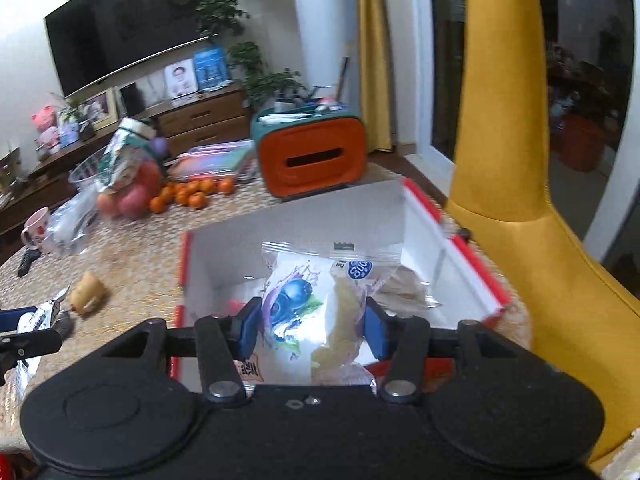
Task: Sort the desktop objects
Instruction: 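Carry the bread bag and white sachet over the red box with both grippers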
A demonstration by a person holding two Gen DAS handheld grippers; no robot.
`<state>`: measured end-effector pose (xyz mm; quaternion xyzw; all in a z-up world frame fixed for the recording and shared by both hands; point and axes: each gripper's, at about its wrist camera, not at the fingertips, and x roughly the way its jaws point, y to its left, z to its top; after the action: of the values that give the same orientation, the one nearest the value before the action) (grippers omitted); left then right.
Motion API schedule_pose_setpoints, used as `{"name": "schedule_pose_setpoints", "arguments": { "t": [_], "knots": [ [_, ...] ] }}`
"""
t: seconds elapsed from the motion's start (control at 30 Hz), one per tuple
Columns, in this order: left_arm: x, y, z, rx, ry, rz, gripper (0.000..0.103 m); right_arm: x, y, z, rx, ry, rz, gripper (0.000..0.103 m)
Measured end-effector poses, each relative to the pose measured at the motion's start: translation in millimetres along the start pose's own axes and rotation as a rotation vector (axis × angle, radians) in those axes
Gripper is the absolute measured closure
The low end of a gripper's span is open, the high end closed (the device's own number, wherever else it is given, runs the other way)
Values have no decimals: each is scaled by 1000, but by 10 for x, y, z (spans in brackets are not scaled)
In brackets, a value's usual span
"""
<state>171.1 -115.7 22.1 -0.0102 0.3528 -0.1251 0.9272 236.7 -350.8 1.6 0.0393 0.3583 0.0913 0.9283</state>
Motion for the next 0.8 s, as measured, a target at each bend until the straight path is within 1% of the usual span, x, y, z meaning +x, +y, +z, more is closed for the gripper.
{"name": "schedule_pose_setpoints", "arguments": {
  "t": [0.23, 0.4, 0.5, 0.6, 0.8],
  "knots": [
    [289, -392, 243, 65, 8, -49, 44, 46, -264, 66, 17, -7, -40, 52],
    [598, -599, 427, 104, 29, -55, 44, 198, -357, 164, 20, 2, -48, 52],
    [831, -662, 525, 122, 44, -48, 44, 329, -392, 191, 9, 26, -42, 52],
    [1076, -683, 592, 128, 74, -42, 44, 442, -396, 184, -9, 40, -55, 52],
    [1440, -707, 617, 151, 116, -42, 44, 668, -411, 142, -33, 74, -56, 52]
  ]
}}
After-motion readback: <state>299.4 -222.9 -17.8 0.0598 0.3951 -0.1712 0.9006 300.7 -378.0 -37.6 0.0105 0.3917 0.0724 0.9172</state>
